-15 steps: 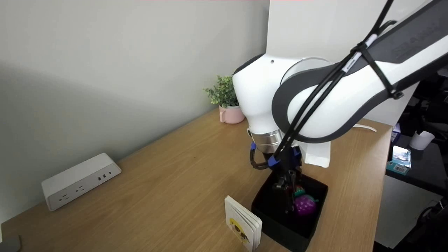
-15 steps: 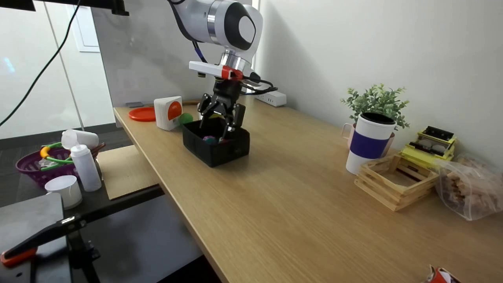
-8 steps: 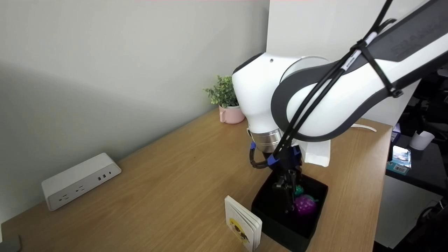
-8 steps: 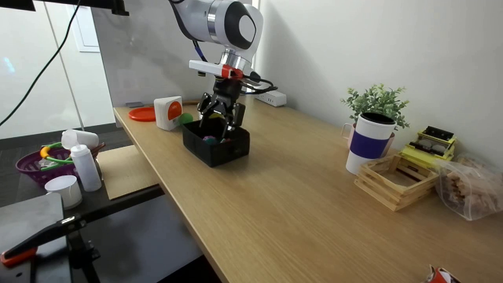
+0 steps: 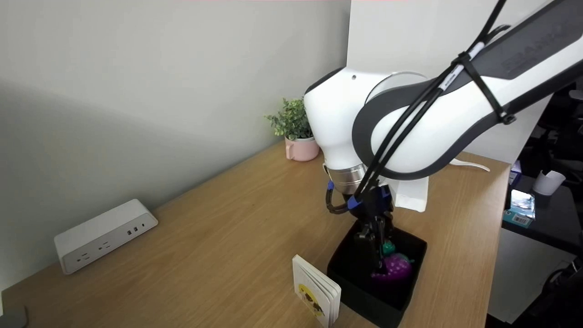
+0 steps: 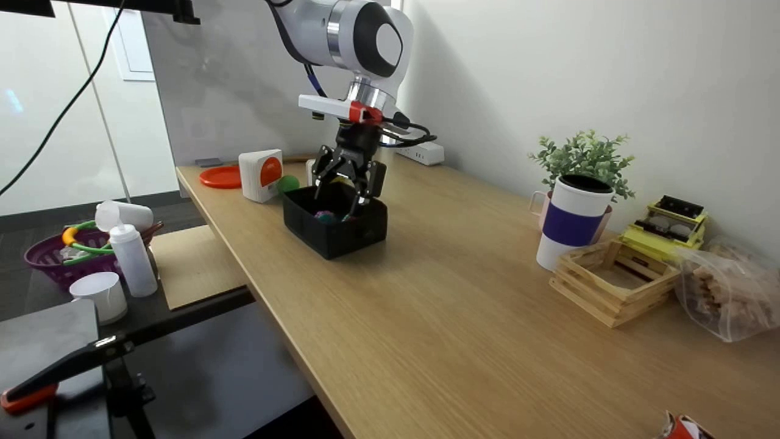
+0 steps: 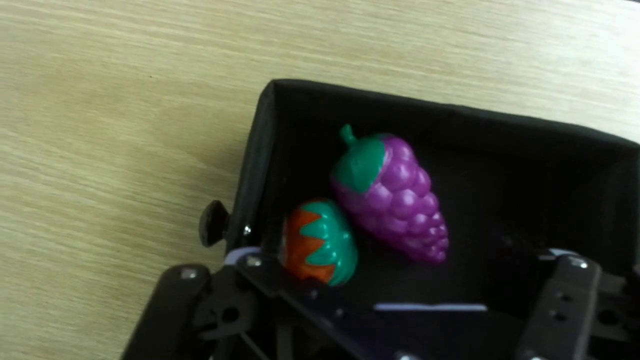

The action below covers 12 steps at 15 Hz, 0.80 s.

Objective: Remove the strawberry and grapes from the black box

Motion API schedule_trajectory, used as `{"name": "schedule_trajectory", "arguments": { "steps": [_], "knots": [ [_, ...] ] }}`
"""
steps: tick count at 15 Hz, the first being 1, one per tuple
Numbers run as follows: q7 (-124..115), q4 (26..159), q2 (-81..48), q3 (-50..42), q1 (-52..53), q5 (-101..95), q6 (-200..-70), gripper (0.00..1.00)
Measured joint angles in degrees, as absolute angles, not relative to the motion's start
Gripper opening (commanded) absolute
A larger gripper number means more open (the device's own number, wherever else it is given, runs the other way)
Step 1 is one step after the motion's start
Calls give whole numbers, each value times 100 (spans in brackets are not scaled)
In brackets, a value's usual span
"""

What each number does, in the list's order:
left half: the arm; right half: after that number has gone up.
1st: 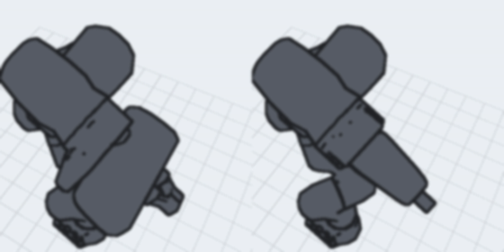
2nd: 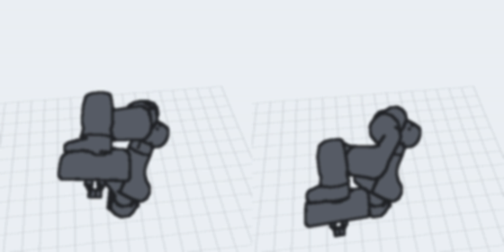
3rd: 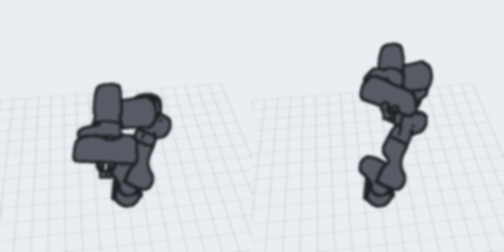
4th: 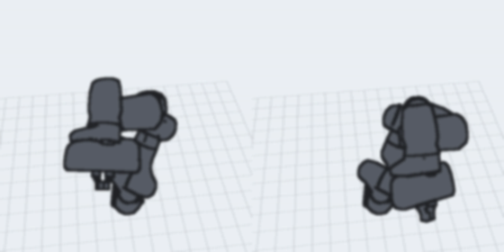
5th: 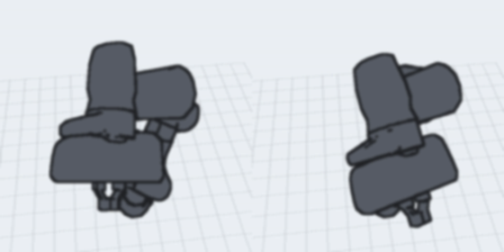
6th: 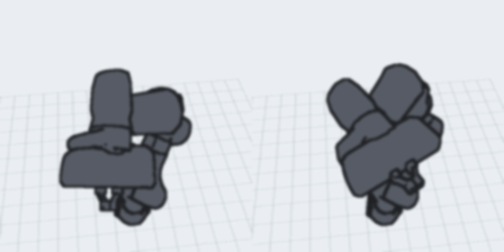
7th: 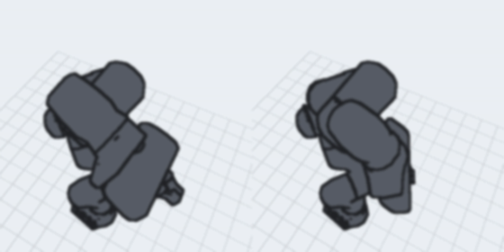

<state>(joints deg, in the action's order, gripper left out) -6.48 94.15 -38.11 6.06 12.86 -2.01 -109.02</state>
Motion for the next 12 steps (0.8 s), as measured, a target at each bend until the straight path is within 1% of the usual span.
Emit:
{"name": "schedule_trajectory", "arguments": {
  "steps": [12],
  "knots": [
    [-339, 9252, -4037, 579, 1080, 141, -10908, 100]
  ]
}}
